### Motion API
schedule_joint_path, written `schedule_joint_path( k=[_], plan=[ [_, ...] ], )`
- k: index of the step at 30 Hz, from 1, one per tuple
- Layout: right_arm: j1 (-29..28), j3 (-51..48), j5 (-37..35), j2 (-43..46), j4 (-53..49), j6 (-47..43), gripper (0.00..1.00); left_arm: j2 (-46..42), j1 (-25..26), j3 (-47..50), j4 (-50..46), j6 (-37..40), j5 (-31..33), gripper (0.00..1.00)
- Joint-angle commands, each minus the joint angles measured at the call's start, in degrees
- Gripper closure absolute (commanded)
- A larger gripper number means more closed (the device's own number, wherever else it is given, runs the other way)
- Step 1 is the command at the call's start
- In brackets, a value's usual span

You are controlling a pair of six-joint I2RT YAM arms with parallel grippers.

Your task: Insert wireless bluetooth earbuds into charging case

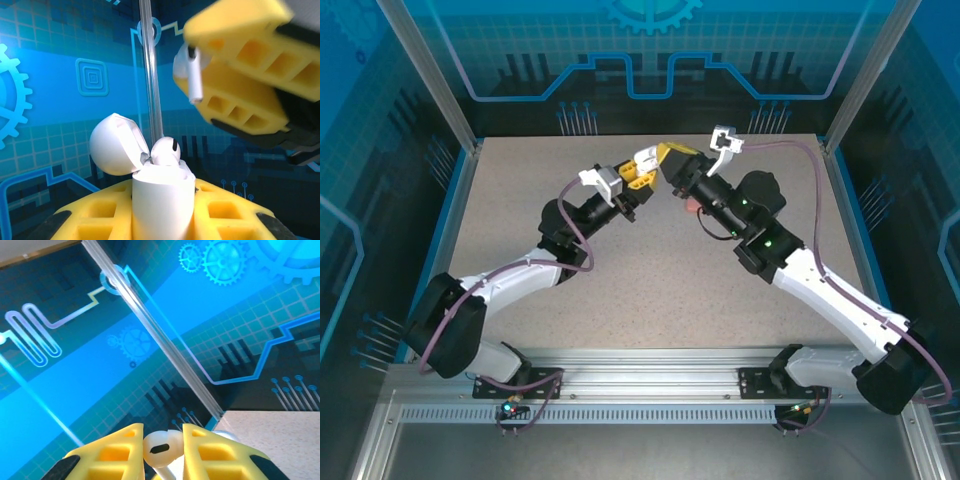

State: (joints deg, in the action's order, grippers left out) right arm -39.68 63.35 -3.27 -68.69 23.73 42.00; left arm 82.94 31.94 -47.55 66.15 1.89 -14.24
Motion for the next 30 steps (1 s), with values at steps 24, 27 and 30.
schedule_joint_path(
  k=[24,27,30],
  plan=[
    [-9.58,-0.6,-17.79,-4.98,9.76,-6.0,0.8,0.32,0.36,-2.11,2.16,2.05,2.64,1.0],
    [-9.49,-0.63,-18.76,-5.09,9.37,-5.79,0.81,0.21,0.39,-2.08,2.14,2.11,2.64,1.0],
    [-9.51,-0.88,-19.17,-4.89,9.06,-5.85,0.81,0.19,0.41,-2.1,2.05,2.33,2.65,1.0]
  ],
)
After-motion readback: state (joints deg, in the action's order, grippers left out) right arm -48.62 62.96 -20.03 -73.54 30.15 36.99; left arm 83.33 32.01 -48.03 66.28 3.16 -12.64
